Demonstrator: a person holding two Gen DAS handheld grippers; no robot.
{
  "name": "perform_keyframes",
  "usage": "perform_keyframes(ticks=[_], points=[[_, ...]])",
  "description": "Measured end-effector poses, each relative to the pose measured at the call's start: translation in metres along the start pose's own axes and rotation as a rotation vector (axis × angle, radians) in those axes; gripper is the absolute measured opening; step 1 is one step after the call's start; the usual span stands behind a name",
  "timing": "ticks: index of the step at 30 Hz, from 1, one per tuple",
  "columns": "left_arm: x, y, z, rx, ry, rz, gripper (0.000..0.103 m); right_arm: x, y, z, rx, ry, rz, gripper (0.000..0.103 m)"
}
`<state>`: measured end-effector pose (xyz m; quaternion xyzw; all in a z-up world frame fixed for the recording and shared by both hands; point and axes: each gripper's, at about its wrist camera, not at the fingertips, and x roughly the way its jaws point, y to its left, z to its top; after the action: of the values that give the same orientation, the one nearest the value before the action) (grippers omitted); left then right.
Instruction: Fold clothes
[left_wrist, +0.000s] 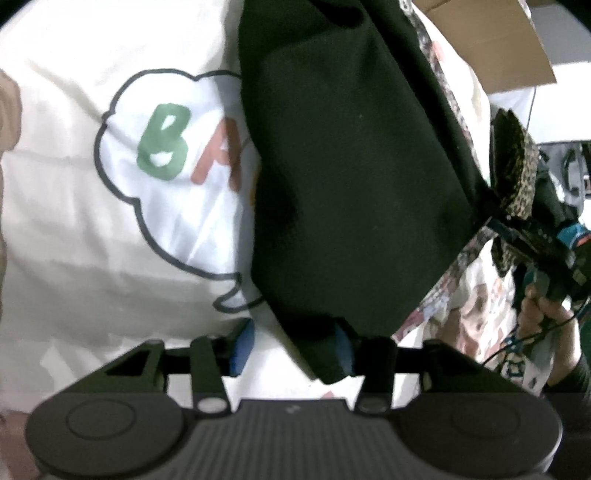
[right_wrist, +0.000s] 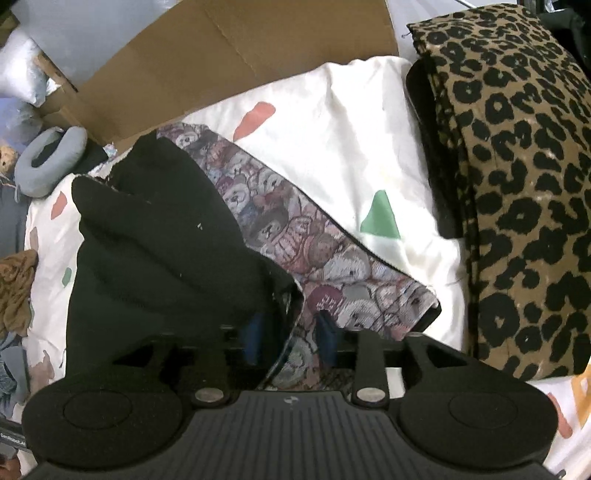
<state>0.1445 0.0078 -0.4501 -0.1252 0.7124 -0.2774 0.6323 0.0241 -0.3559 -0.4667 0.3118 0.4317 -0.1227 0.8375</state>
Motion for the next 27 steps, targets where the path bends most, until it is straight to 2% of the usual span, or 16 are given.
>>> perform_keyframes(ticks=[6, 10, 12, 13, 15, 18, 21, 27], points=[[0.002, 0.016, -0.005, -0.08, -0.022, -0.084, 0.049, 0.011, -0.005, 0.008, 0.052, -0.002, 0.03, 0.044], [0.005, 0.018, -0.01, -0.081, -0.023, -0.116, 0.048, 0.013, -0.006, 0.014, 0.076, -0.018, 0.038, 0.041], [0.007, 0.019, -0.013, -0.079, -0.02, -0.138, 0.042, 0.014, -0.007, 0.016, 0.079, -0.016, 0.044, 0.007], [0.009, 0.019, -0.014, -0.079, -0.018, -0.15, 0.038, 0.013, -0.007, 0.016, 0.079, -0.017, 0.045, 0.006], [0.013, 0.022, -0.018, -0.079, -0.016, -0.173, 0.022, 0.011, -0.007, 0.017, 0.074, -0.027, 0.039, 0.006], [0.014, 0.025, -0.022, -0.057, -0.038, -0.174, 0.007, 0.006, -0.008, 0.018, 0.083, -0.044, 0.033, 0.005], [0.009, 0.022, -0.022, -0.056, -0.034, -0.208, 0.002, -0.001, -0.008, 0.019, 0.09, -0.056, 0.032, 0.004], [-0.009, -0.001, -0.017, 0.018, -0.013, -0.294, 0.001, -0.023, -0.008, 0.028, 0.094, -0.109, 0.036, 0.004]])
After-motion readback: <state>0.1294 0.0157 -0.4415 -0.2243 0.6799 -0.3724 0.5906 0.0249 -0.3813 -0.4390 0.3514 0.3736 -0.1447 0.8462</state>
